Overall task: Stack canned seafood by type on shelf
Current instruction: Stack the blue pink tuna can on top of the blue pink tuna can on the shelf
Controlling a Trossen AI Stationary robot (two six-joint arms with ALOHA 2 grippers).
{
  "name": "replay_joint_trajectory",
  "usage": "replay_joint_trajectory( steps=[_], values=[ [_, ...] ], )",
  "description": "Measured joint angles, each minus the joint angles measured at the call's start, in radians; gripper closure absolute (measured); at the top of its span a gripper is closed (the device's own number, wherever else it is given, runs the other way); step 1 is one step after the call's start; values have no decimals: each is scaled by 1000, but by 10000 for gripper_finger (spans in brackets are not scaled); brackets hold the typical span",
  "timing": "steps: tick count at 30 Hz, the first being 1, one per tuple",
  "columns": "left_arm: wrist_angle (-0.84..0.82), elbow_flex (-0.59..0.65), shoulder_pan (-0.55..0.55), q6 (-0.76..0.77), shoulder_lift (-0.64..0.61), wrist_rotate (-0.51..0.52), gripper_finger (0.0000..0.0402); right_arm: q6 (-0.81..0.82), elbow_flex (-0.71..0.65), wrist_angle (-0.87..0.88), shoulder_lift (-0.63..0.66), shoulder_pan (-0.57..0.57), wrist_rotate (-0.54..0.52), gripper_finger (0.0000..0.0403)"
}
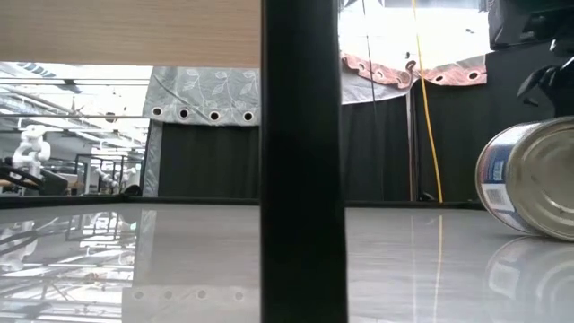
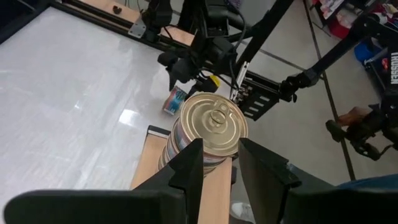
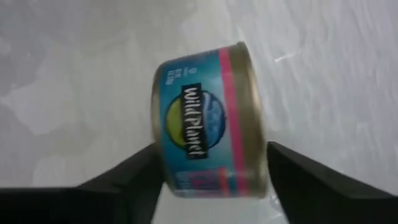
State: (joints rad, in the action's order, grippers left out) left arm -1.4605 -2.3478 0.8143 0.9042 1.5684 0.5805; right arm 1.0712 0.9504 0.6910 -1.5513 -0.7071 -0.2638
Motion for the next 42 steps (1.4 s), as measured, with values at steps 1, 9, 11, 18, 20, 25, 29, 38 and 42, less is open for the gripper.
replay_joint_trajectory(
  steps=[1, 9, 11, 18, 20, 25, 29, 38, 42],
  values=[
    [0, 0, 0, -1, 0, 2, 295, -4, 0, -2, 0, 0, 0, 158],
    [-1, 0, -1, 0, 0, 11, 295, -17, 14, -28, 1, 13, 13, 245],
    [-1, 0, -1, 0, 0, 12, 295, -31, 51, -15, 1, 14, 27, 245],
    [-1, 0, -1, -1, 0, 18, 295, -141, 338, 190, 2, 10, 43, 228],
    [-1, 0, -1, -2, 0, 27, 295, -186, 443, 245, 3, 10, 42, 229],
    [-1, 0, -1, -3, 0, 38, 295, -269, 690, 314, 4, 10, 29, 232],
    [-1, 0, -1, -3, 0, 41, 295, -332, 857, 321, 5, 12, 27, 230],
    [-1, 0, -1, -3, 0, 58, 295, -674, 1068, 72, 6, 56, -28, 228],
    [-1, 0, -1, -1, 0, 58, 295, -844, 1080, -98, 6, 92, -28, 228]
  ],
)
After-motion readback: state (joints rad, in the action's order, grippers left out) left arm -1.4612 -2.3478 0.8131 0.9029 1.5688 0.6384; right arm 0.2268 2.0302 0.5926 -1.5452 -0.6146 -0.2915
